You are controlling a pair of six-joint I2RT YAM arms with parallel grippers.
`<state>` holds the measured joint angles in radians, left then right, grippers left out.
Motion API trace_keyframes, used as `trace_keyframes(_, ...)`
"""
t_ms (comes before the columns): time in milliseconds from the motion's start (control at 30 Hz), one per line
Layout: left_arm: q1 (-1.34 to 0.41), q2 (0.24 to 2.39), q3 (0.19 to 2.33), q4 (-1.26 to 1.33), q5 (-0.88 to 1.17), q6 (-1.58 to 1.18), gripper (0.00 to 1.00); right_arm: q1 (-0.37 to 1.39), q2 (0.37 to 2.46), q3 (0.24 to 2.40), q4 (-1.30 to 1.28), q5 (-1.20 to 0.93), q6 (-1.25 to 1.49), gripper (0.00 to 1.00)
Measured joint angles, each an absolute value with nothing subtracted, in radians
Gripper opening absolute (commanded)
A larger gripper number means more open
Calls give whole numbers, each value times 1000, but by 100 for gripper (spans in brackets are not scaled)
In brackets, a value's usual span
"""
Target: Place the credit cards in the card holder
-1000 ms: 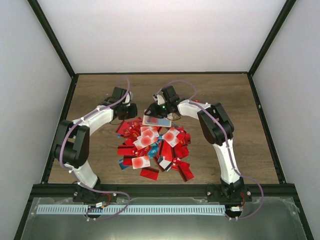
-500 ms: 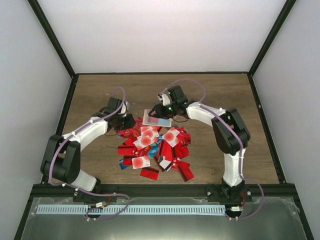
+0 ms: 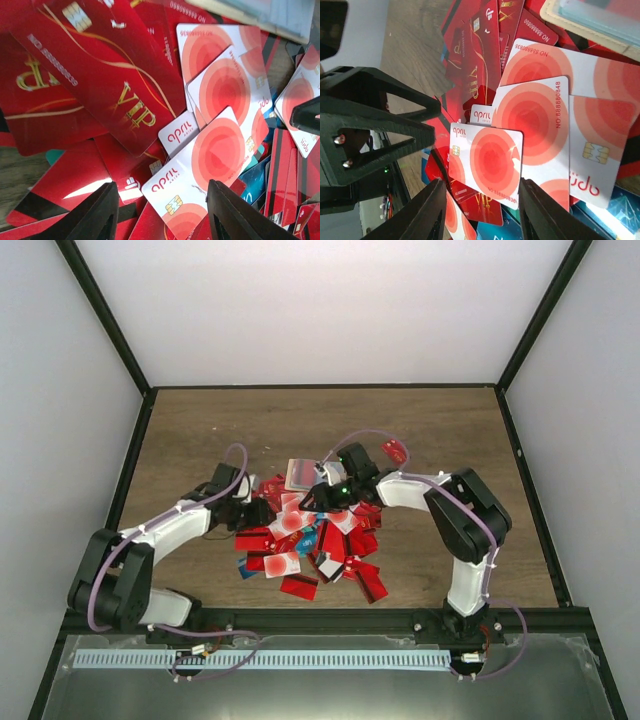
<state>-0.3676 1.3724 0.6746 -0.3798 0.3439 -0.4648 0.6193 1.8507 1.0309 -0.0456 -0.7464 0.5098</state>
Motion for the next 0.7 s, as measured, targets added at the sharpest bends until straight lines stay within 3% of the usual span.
trace_keyframes(467, -368, 1454, 625, -247, 432, -491, 51, 625, 1938, 1029, 18, -787, 509, 41)
trace_keyframes(700, -368, 1464, 617, -211, 459, -501, 42, 625, 1959, 1018, 46, -796, 506, 41)
